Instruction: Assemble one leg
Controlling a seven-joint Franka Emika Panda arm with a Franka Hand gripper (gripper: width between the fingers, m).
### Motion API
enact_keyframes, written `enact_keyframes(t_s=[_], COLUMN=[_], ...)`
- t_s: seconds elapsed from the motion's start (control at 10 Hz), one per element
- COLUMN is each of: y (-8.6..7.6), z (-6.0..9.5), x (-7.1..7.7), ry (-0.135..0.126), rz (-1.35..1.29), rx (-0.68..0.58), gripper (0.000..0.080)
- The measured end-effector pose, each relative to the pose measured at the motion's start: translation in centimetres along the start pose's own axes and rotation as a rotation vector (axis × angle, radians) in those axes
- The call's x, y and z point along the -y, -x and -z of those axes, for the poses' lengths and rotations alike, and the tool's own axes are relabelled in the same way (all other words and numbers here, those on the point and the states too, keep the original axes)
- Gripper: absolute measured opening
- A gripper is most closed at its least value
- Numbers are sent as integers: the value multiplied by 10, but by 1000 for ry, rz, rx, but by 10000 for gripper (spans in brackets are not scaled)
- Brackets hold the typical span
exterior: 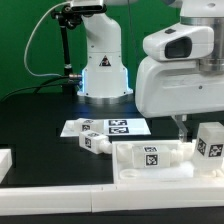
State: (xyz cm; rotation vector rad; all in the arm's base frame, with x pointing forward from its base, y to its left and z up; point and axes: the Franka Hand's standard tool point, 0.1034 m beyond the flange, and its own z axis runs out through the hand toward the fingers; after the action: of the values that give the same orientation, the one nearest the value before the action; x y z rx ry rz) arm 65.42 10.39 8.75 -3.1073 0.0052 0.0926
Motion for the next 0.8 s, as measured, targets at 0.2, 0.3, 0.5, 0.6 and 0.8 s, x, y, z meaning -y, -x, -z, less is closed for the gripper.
enact_keyframes(t_s=[0.2,0.3,0.5,0.6,0.8], y=[0,0,-1,2,4], z=[0,-1,-1,-1,-2], x=[0,0,0,3,2], ry=[0,0,-3,-8,-17], rz=[-133,-208,-384,-512,-814], rx=[1,1,-18,-37,-46], gripper=[285,285,285,285,285])
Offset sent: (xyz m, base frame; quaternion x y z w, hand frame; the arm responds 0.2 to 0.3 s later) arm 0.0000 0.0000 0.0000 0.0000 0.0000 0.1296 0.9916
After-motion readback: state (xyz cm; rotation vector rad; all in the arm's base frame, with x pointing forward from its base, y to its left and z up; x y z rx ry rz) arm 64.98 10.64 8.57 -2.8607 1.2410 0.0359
